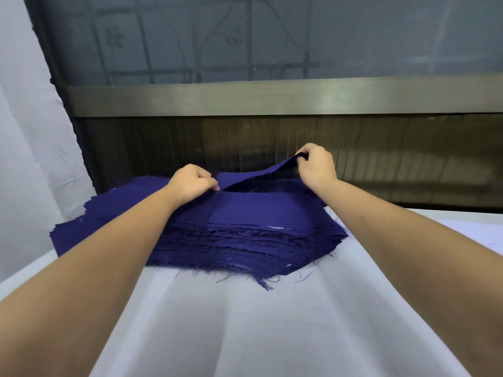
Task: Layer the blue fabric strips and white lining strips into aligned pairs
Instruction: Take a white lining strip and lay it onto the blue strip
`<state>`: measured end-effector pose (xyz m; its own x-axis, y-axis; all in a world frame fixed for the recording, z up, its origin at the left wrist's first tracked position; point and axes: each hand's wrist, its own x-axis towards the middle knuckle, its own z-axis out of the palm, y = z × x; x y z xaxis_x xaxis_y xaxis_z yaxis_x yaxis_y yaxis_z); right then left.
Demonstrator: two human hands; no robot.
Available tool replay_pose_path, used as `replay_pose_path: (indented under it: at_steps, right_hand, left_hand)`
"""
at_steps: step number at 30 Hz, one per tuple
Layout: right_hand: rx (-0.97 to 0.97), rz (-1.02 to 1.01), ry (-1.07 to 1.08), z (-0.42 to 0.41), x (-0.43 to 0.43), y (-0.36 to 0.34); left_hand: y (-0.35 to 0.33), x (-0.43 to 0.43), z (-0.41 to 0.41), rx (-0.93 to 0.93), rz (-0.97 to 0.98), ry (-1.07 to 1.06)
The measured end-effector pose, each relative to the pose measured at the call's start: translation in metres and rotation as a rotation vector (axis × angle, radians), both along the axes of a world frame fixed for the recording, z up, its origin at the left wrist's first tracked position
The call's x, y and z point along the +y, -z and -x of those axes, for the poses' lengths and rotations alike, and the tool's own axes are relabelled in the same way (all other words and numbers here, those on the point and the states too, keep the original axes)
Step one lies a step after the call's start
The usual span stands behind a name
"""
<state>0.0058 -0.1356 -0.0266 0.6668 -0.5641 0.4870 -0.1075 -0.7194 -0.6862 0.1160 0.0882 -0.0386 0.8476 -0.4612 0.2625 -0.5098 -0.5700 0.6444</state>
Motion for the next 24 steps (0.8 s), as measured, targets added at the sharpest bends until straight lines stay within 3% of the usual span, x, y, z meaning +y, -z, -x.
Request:
replay_pose_path:
  at_steps: [13,19,24]
  right_hand:
    - [-0.13,-0.091,0.08,0.008,-0.017,-0.013]
    - [-0.193,-0.168,0.093,0.017,-0.022,-0.015]
    - [-0.243,-0.195,0.121,0.032,-0.034,-0.009]
  left_hand:
    - [0.003,0.001,0.013,-0.099,0.009,0.171]
    - [0.01,-0.011,0.01,-0.153,-0.266,0.16]
    - [0.013,-0.02,0.009,-0.118,-0.382,0.122]
